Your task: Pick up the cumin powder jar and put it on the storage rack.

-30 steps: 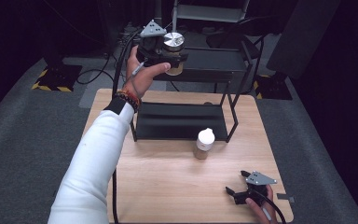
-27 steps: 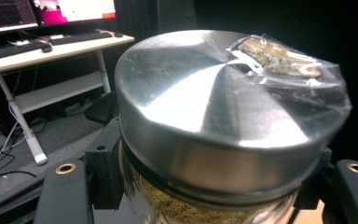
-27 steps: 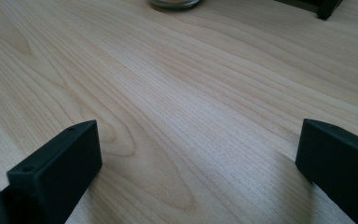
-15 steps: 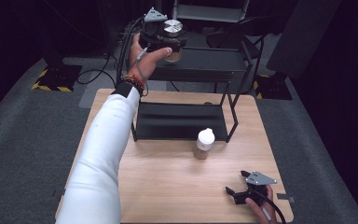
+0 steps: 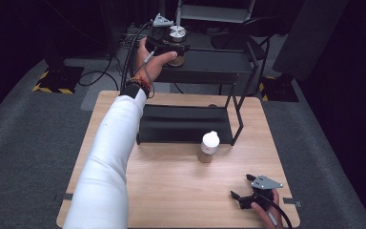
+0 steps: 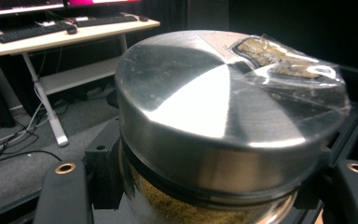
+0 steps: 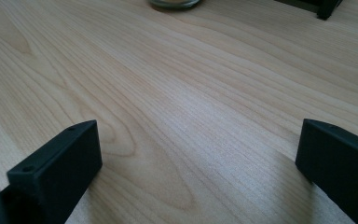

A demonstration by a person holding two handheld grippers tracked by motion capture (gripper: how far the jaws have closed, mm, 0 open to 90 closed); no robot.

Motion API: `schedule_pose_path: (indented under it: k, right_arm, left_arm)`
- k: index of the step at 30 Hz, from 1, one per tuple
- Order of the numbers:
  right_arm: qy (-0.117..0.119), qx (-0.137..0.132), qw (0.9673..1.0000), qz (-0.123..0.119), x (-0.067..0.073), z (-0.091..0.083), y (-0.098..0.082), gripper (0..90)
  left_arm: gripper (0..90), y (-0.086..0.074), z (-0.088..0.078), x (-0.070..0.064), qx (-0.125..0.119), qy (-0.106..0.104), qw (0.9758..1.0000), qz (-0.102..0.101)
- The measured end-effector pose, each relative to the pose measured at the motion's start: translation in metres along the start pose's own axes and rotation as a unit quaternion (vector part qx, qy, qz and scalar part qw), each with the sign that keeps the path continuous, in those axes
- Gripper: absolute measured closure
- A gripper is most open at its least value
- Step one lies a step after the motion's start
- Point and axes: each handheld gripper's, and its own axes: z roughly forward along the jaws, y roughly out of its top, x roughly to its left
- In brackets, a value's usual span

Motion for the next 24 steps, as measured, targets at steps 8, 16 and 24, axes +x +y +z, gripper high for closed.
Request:
schedule_pose_path:
  k: [8, 16, 24]
  right_arm:
    - [0.0, 0.0, 1.0, 0.0, 0.0, 0.0, 0.0, 0.0]
    - [0.0, 0.0, 1.0, 0.0, 0.0, 0.0, 0.0, 0.0]
    - [0.0, 0.0, 1.0, -0.001, 0.0, 0.0, 0.0, 0.0]
  left_arm:
    - [30.5, -0.01, 0.004, 0.004, -0.012, 0.001, 0.9998, -0.018]
    - [25.2, -0.013, 0.003, 0.006, -0.022, -0.004, 0.9992, -0.032]
    - [3.9, -0.01, -0.009, 0.006, -0.049, -0.007, 0.9967, -0.064]
